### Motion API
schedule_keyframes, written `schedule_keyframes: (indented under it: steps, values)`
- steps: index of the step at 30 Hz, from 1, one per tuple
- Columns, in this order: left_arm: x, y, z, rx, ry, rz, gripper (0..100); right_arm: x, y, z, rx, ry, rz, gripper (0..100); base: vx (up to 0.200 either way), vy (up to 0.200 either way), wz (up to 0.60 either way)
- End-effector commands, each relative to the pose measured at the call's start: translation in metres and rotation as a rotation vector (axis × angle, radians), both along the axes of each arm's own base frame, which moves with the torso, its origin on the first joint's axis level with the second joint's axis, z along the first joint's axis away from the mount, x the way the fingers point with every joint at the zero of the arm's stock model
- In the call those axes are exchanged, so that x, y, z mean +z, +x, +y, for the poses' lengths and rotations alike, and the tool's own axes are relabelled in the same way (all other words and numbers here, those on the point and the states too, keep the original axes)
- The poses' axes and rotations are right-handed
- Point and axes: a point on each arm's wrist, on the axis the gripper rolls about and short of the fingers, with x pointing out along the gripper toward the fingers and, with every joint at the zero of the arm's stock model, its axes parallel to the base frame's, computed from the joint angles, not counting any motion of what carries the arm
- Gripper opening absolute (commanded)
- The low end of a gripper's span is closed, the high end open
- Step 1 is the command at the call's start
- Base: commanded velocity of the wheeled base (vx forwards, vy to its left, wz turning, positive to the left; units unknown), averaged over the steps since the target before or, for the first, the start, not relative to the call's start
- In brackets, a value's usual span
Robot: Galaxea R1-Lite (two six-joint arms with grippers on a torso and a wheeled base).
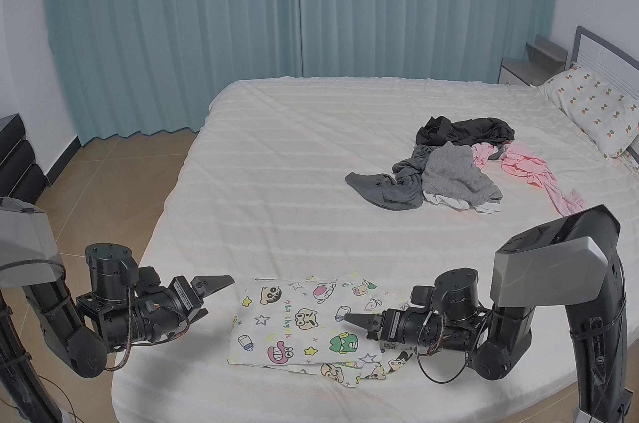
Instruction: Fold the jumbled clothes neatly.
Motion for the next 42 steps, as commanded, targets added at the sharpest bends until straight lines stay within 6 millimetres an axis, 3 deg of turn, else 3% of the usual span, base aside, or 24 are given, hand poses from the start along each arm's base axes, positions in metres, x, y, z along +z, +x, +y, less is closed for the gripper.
schedule_keyframes:
  steps: [1,15,22,28,29,42]
  values:
    - [-0.001,0.000,0.000,0.000,0.001,0.003,100,0.000,-0.001,-0.001,0.001,-0.003,0.001,100,0.000,0.000,0.00]
    - [-0.001,0.000,0.000,0.000,0.001,0.003,100,-0.001,0.000,-0.003,0.009,-0.048,0.011,100,0.000,0.000,0.00]
    - [-0.001,0.000,0.000,0.000,0.001,0.003,100,-0.003,0.003,0.014,0.058,-0.086,0.023,100,0.000,0.000,0.00]
    - [-0.001,0.000,0.000,0.000,0.001,0.003,100,-0.002,0.008,0.015,0.041,-0.090,0.031,100,0.000,0.000,0.00]
    - [-0.001,0.001,0.000,0.000,0.000,0.002,100,-0.002,0.009,0.014,0.035,-0.089,0.033,0,0.000,0.000,0.00]
    - [-0.001,0.001,0.000,0.003,0.001,0.003,100,0.006,0.000,0.007,-0.012,-0.091,0.054,0,0.000,0.000,0.00]
